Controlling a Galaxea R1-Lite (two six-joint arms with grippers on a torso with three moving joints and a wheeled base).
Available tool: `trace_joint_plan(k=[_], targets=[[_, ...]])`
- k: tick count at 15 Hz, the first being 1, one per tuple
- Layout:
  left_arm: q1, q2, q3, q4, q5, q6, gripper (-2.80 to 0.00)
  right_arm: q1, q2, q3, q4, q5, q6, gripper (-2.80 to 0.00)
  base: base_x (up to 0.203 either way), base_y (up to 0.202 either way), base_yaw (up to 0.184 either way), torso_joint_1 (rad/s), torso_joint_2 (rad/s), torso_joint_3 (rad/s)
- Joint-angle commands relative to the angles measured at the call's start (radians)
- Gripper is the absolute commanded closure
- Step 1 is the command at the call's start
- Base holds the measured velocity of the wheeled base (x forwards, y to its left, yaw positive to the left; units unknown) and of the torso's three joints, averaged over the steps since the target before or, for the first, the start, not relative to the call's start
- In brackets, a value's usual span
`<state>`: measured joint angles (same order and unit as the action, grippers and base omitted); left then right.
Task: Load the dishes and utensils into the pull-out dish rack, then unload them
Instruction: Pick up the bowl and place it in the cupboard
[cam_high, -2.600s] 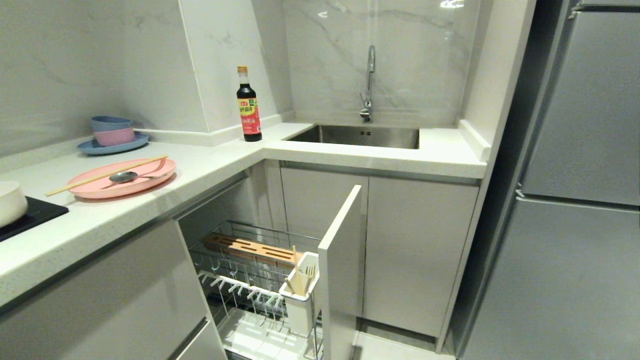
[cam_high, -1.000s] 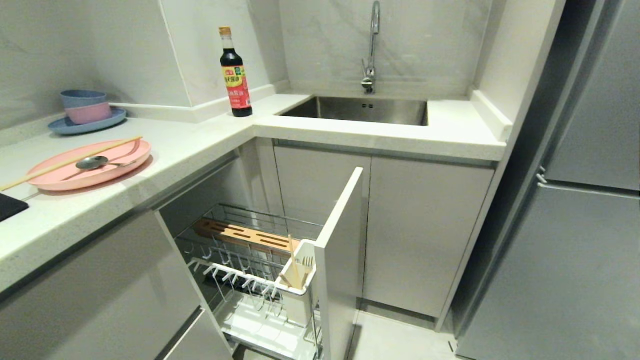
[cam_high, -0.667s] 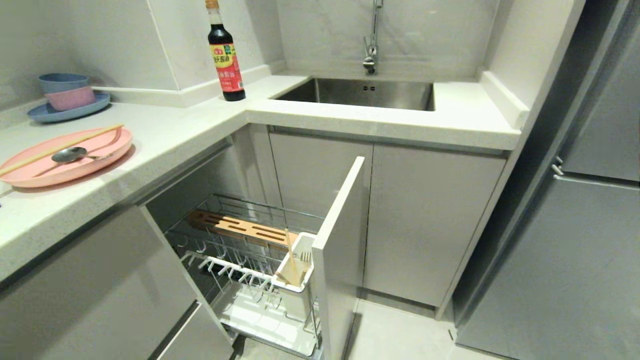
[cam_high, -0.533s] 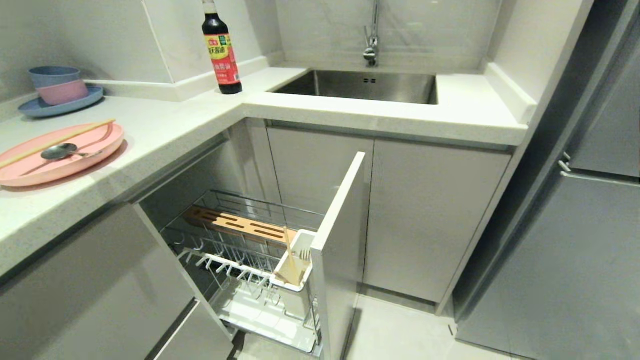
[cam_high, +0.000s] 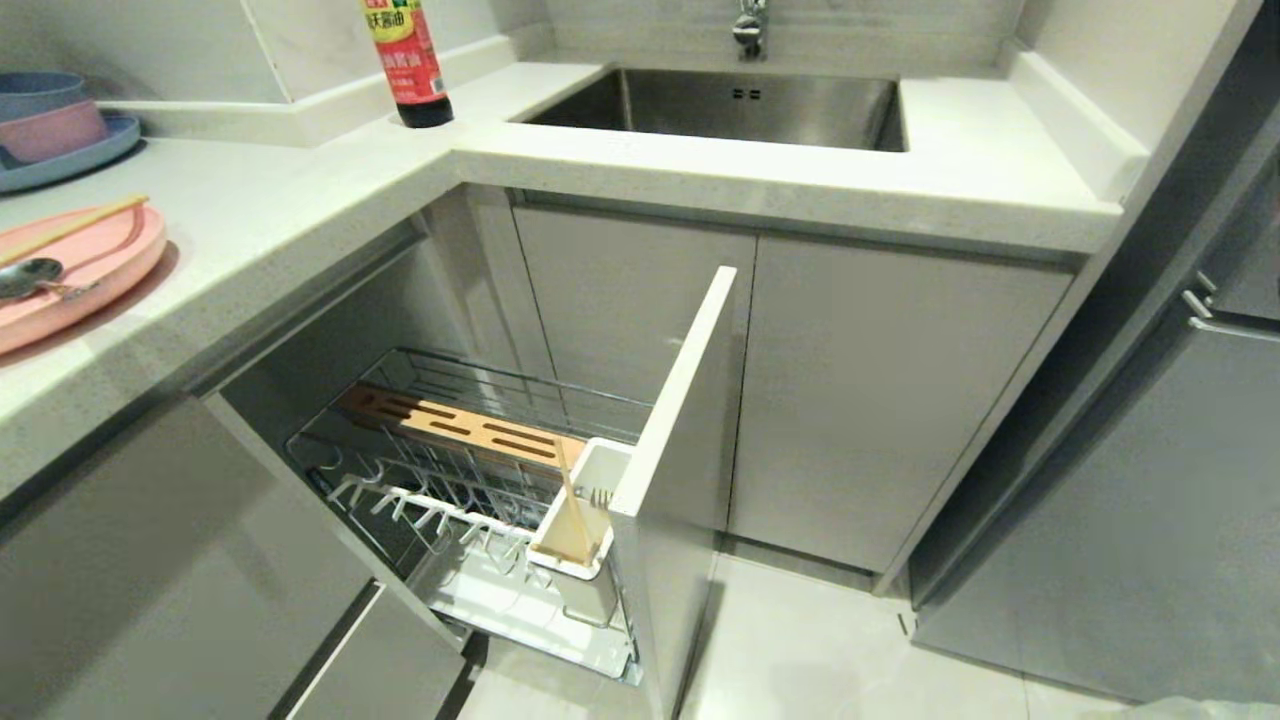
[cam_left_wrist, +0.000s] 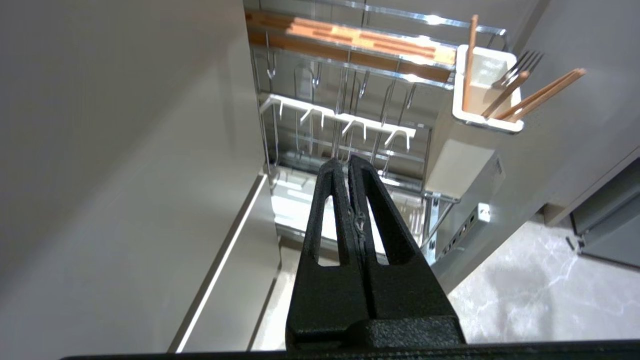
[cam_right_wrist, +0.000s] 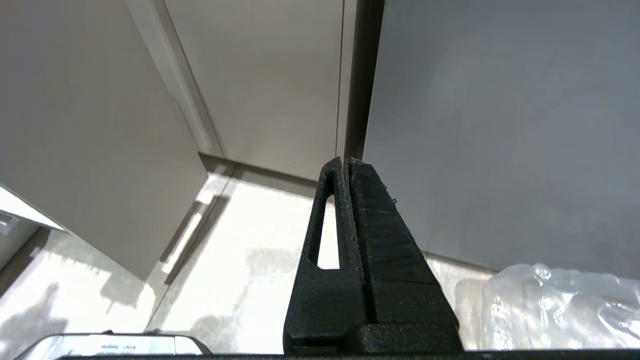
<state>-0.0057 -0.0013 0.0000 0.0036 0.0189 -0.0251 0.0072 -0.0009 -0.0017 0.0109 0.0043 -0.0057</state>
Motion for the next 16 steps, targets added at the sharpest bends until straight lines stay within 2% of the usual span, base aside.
trace_joint_plan(k=[1, 8, 13, 16], targets=[[0.000, 0.001, 0.000, 0.001, 0.001, 0.000, 0.00, 0.000, -0.001, 0.000, 0.000, 0.000, 0.000, 0.00, 0.000, 0.000, 0.000, 0.006, 0.00, -0.195], [0.000, 0.000, 0.001, -0.001, 0.000, -0.001, 0.00, 0.000, -0.001, 0.000, 0.000, 0.000, 0.000, 0.00, 0.000, 0.000, 0.000, 0.004, 0.00, -0.199], [0.000, 0.000, 0.002, -0.001, 0.001, -0.002, 0.00, 0.000, -0.001, 0.000, 0.000, 0.000, 0.000, 0.00, 0.000, 0.000, 0.000, 0.004, 0.00, -0.052], [0.000, 0.000, -0.076, -0.036, -0.011, 0.032, 0.00, 0.000, -0.001, 0.000, 0.000, 0.000, 0.000, 0.00, 0.000, 0.000, 0.000, 0.000, 0.00, 0.000]])
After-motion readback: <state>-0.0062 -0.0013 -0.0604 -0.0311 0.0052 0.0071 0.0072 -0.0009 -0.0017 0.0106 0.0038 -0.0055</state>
